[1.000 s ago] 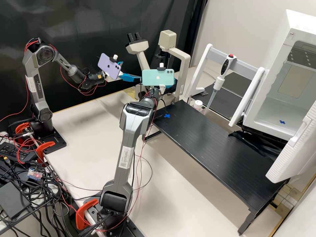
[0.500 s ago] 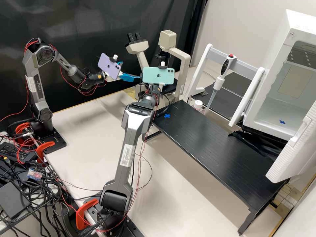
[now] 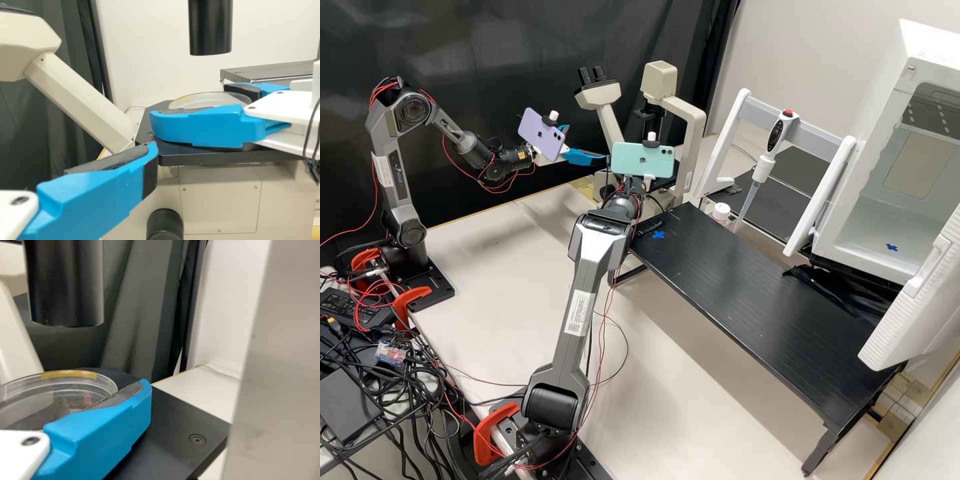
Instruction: Move the petri dish to the microscope
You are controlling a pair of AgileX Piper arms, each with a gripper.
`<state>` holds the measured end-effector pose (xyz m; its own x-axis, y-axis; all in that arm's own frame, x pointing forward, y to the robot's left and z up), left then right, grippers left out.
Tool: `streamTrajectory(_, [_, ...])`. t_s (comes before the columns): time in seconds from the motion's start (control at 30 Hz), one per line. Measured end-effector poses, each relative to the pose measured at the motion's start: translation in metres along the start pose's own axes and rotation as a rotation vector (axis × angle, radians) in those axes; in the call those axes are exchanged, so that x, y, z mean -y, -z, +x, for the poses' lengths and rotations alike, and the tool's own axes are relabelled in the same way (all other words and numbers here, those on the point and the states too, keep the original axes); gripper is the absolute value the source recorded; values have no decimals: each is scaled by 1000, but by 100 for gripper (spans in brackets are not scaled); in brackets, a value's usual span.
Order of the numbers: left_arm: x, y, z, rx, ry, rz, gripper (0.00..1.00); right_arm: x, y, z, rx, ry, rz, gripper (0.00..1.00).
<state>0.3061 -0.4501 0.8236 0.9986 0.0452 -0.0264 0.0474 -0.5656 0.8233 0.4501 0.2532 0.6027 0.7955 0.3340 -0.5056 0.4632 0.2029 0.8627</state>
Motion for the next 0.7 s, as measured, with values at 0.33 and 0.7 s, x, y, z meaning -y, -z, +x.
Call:
streamTrajectory(0.33, [0, 0, 0, 0, 0, 0, 100, 0, 0, 0, 2, -2, -15, 100])
streamTrajectory(0.7, [0, 0, 0, 0, 0, 0, 100, 1, -10, -17, 4, -24, -28, 100])
